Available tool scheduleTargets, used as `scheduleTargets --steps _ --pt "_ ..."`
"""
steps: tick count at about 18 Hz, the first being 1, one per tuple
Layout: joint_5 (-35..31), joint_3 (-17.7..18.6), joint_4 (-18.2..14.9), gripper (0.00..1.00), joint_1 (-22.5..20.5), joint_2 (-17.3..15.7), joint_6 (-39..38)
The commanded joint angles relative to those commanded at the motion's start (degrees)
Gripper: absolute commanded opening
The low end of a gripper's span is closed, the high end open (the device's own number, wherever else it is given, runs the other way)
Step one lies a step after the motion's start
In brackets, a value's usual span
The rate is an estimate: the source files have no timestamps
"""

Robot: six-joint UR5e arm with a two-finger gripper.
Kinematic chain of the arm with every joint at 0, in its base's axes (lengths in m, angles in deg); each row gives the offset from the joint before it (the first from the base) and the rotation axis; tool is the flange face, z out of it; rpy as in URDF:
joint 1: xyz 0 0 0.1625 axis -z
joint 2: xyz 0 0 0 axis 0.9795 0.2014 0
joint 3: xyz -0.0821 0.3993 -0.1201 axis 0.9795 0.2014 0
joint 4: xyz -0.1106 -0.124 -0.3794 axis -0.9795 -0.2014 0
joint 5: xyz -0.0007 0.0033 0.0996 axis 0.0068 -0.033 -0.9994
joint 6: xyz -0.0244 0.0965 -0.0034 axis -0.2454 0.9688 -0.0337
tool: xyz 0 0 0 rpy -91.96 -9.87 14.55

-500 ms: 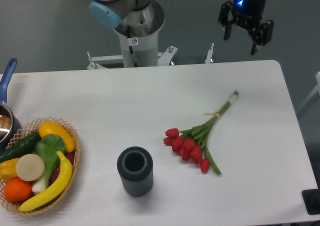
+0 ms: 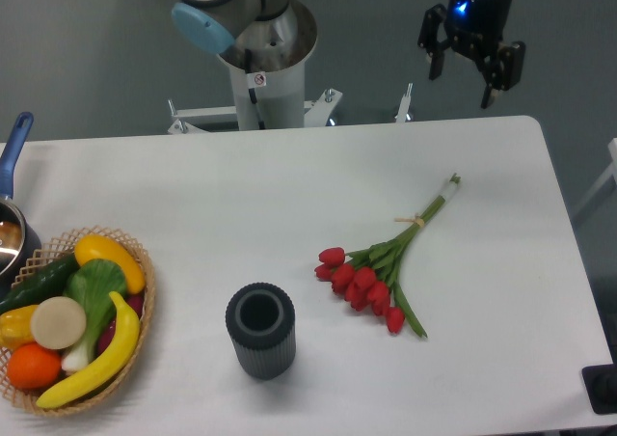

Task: Pick up the flowers from the table
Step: 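Move the open gripper down toward the red tulip bouquet's stems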

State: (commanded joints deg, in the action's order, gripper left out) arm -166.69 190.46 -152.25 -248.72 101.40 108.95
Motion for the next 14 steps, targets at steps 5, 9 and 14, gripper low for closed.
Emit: scheduleTargets --steps 5,9,14 --pt "0.6 0.4 0.1 1.00 2.1 1.1 -10.6" --pt "0.5 1.6 5.0 1.00 5.1 3.2 -16.6" --pt "0.3 2.4 10.1 1.00 8.4 6.8 -19.9"
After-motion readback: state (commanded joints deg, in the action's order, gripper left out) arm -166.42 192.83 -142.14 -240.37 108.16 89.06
